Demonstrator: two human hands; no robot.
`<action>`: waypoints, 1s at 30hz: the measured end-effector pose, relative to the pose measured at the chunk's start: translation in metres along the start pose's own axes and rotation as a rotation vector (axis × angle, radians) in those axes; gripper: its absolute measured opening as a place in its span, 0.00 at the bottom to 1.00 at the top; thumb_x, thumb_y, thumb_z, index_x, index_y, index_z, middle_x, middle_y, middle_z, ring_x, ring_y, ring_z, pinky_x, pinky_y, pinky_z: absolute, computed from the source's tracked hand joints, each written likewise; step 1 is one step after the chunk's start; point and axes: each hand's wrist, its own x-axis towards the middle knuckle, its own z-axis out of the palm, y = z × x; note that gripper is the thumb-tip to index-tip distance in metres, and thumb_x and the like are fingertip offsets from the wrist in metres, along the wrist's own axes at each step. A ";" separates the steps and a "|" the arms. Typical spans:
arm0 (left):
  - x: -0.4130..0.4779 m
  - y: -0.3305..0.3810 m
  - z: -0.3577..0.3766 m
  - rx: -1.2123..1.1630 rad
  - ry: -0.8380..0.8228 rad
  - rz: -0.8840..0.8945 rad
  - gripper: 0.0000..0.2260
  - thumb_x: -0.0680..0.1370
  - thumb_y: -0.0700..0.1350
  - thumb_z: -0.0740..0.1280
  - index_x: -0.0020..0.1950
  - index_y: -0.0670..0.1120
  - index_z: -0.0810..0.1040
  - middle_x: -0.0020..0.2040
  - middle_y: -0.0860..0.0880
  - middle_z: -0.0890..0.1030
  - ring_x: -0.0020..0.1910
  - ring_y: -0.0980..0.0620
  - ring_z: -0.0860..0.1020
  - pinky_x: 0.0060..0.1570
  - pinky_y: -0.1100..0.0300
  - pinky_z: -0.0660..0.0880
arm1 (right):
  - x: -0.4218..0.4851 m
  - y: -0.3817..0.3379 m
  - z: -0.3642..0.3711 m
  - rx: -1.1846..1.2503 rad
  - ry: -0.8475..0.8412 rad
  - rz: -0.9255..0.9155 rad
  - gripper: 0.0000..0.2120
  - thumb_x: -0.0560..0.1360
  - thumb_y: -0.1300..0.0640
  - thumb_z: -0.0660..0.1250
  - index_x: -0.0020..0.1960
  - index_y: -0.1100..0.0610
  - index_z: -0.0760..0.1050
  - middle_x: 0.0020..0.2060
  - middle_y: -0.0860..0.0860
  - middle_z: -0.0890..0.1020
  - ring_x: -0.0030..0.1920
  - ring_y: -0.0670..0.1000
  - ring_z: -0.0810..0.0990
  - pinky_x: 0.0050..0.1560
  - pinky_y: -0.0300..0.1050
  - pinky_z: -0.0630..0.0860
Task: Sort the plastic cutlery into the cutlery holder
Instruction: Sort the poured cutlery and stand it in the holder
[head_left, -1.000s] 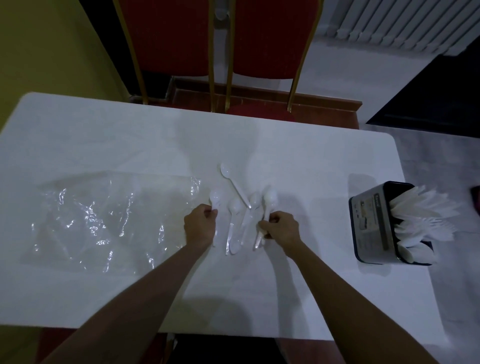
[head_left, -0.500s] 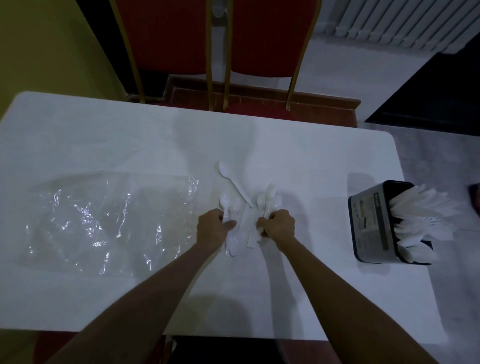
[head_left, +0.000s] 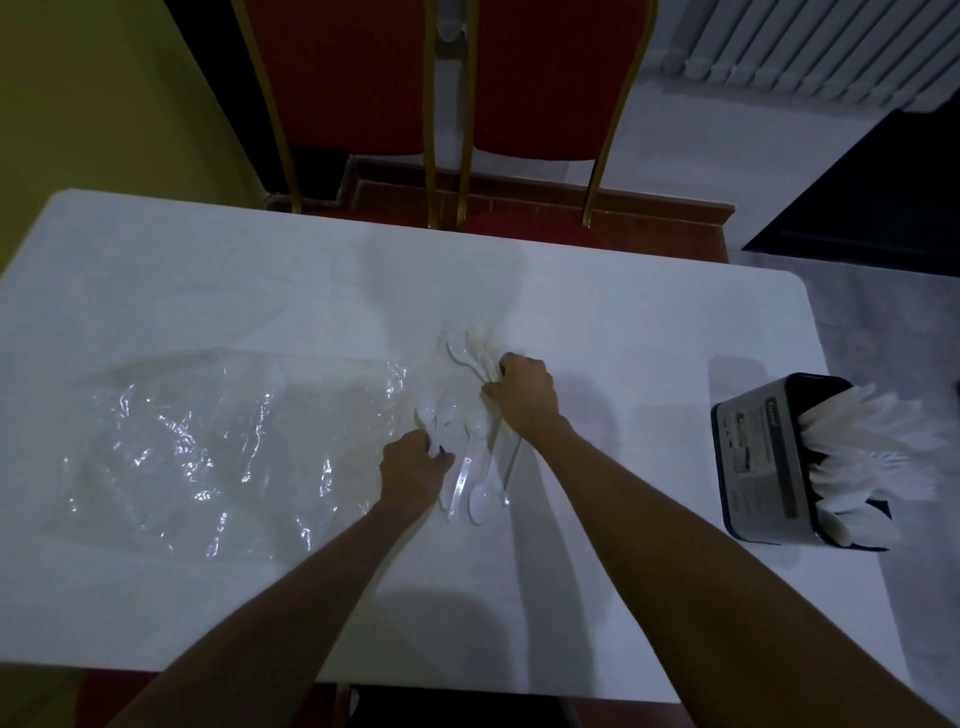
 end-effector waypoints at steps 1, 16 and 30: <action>0.001 -0.002 -0.001 -0.003 -0.005 0.012 0.09 0.72 0.44 0.70 0.41 0.38 0.77 0.37 0.44 0.79 0.41 0.43 0.79 0.39 0.59 0.69 | 0.002 -0.003 0.002 -0.028 -0.020 0.007 0.13 0.73 0.58 0.68 0.54 0.63 0.74 0.53 0.61 0.79 0.53 0.61 0.79 0.46 0.47 0.74; -0.004 0.023 0.011 0.327 -0.065 0.169 0.16 0.77 0.50 0.64 0.55 0.38 0.73 0.55 0.39 0.76 0.58 0.41 0.74 0.54 0.54 0.69 | -0.057 0.064 -0.023 0.356 -0.054 0.299 0.08 0.70 0.58 0.72 0.37 0.62 0.78 0.32 0.54 0.82 0.32 0.51 0.82 0.41 0.39 0.80; -0.012 0.006 -0.003 0.351 -0.103 0.140 0.16 0.79 0.47 0.63 0.58 0.36 0.69 0.57 0.37 0.76 0.58 0.38 0.74 0.53 0.52 0.70 | -0.058 0.065 -0.001 0.005 -0.120 0.146 0.14 0.71 0.52 0.73 0.44 0.63 0.75 0.37 0.57 0.78 0.39 0.55 0.77 0.37 0.42 0.69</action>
